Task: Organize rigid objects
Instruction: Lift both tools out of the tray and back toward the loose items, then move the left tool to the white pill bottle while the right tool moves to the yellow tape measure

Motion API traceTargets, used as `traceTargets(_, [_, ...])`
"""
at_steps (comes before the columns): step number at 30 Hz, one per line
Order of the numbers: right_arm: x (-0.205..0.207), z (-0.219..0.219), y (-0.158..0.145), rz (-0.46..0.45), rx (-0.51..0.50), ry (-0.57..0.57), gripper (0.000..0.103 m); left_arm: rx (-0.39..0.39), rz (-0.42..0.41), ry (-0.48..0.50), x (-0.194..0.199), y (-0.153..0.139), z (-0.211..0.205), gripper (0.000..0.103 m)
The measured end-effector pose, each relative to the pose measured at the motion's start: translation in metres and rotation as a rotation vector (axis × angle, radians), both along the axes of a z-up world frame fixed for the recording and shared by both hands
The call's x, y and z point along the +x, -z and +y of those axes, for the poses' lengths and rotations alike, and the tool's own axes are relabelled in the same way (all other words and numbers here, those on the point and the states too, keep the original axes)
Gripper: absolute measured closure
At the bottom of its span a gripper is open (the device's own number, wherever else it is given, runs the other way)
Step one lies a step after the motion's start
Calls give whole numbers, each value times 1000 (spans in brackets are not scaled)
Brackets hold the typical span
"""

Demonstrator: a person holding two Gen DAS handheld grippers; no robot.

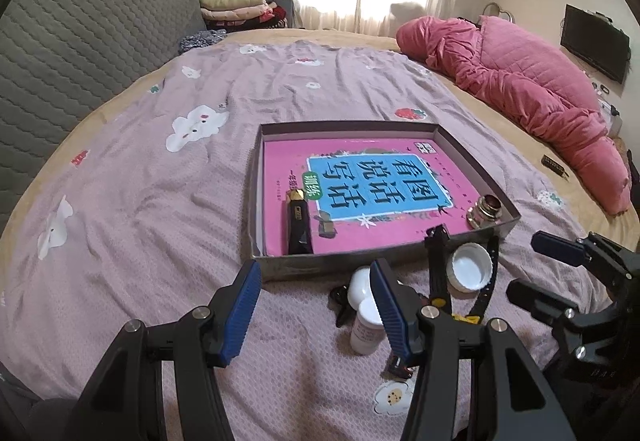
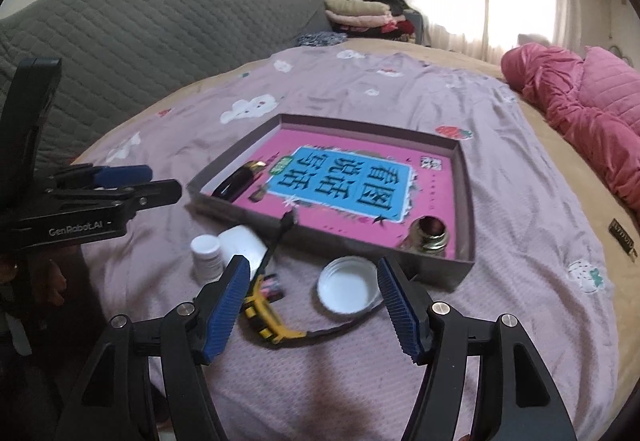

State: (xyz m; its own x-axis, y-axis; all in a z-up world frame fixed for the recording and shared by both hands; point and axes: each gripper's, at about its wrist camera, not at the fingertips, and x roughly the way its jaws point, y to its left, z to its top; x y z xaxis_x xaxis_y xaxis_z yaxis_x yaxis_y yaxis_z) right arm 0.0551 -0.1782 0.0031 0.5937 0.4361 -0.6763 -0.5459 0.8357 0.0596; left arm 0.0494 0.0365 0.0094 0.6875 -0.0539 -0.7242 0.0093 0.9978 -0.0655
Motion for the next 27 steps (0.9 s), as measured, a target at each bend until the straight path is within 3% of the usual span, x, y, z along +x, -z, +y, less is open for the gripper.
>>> traceTargets(27, [-14, 12, 10, 61, -33, -82, 35, 5, 94, 78, -14, 17, -26, 47])
